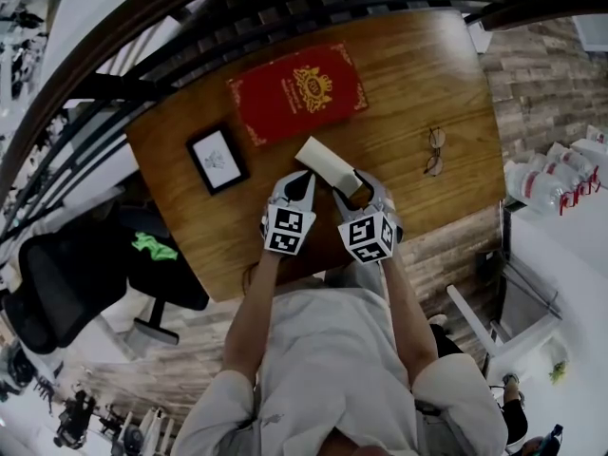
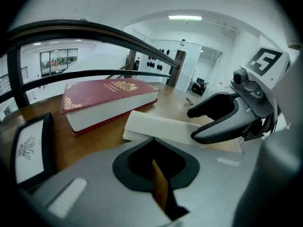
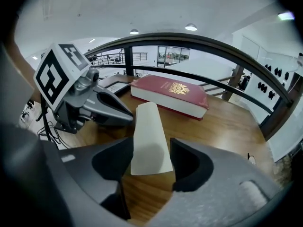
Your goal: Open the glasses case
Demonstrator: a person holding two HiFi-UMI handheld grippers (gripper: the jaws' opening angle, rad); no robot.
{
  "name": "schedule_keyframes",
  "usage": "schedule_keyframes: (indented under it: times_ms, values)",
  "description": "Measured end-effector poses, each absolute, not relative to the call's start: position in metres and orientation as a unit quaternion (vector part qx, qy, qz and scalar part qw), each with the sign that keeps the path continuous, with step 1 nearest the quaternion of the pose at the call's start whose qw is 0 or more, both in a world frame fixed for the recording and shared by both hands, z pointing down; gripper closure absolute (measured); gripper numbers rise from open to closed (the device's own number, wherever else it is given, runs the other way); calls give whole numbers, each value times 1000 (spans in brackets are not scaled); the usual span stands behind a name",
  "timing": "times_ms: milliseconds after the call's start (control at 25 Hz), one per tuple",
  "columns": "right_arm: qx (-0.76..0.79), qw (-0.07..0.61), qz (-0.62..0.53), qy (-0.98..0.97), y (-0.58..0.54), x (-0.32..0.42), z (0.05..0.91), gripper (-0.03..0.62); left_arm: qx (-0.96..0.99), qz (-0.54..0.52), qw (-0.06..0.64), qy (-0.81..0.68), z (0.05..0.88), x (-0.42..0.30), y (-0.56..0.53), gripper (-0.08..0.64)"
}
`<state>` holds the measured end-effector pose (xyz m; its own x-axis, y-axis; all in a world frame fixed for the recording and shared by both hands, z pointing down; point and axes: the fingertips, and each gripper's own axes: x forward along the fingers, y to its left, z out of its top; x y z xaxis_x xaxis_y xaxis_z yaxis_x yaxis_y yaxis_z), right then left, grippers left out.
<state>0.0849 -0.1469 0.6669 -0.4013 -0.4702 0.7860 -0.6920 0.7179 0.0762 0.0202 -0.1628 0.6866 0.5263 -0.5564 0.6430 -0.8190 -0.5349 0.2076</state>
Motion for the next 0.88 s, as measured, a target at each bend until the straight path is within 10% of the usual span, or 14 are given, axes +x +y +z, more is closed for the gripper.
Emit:
schedule_keyframes:
  times_ms: [880]
  values:
    - [313,456,131,-823,-148,77,696,288,835,278,243,-408,690,24,-168,540]
